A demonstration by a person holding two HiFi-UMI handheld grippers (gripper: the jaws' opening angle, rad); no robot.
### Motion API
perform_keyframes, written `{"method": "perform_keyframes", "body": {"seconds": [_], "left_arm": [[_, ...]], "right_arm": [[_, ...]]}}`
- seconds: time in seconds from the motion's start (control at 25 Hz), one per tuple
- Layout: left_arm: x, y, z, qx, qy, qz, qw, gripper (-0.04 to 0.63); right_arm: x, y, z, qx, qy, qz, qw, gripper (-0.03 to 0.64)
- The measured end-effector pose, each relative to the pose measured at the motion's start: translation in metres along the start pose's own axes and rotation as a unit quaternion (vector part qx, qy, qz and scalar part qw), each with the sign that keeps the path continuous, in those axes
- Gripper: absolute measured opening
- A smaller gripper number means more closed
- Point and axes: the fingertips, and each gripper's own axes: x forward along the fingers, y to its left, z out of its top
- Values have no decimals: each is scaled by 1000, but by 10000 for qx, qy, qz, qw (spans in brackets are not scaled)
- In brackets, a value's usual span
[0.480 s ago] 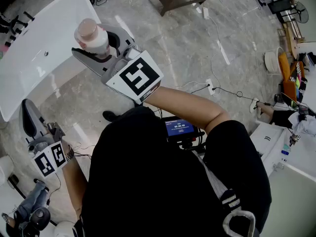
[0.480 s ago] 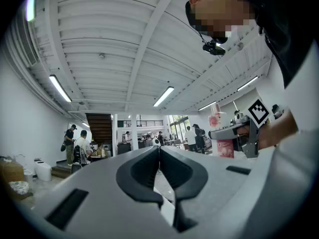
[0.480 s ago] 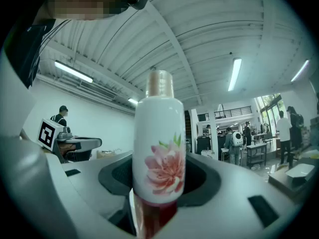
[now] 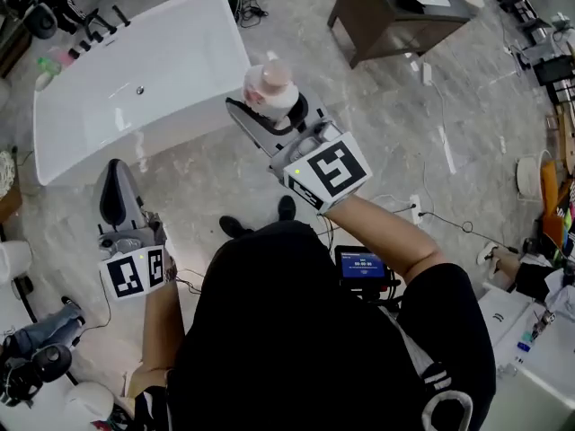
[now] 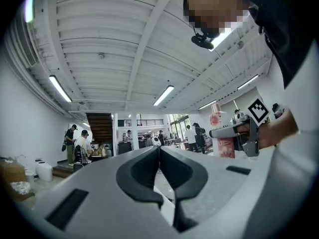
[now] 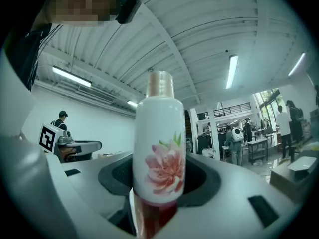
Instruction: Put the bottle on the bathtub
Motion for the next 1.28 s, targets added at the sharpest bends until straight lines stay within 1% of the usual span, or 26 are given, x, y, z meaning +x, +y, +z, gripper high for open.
{"method": "perform_keyframes", "body": {"seconds": [0.12, 0.24, 0.4, 0.56, 0.64, 0.76, 0.84, 1.04, 1.2, 1.28], "left_arm": [[1, 8, 7, 80, 7, 39, 10000, 11], [6, 3, 12, 96, 16, 56, 9999, 11], [20, -25, 16, 114, 54, 81, 9999, 11], [24, -53, 6, 123, 20, 79, 9999, 11], [48, -69, 4, 115, 74, 64, 9999, 11], [102, -93, -2, 95, 229, 58, 9997, 11], [116, -108, -4, 116, 227, 57, 9997, 11], [92, -133, 15, 211, 189, -45, 9996, 11], [96, -142, 23, 253, 149, -90, 9995, 11], [104, -144, 18, 258, 143, -69, 9995, 11]], "right_arm": [[9, 2, 3, 23, -32, 40, 10000, 229], [7, -4, 6, 22, 1, 83, 10000, 229], [-9, -26, 9, 47, 23, 154, 9999, 229], [-26, -41, -3, 19, 27, 214, 9998, 229], [-26, -68, -5, 68, 61, 222, 9997, 229], [-17, -128, -11, 189, 138, 240, 9994, 229], [-21, -146, -13, 196, 107, 264, 9994, 229], [-56, -134, 4, 191, -10, 224, 9996, 229], [-62, -139, 6, 211, -44, 192, 9996, 229], [-57, -148, 0, 203, -31, 218, 9996, 229]]}}
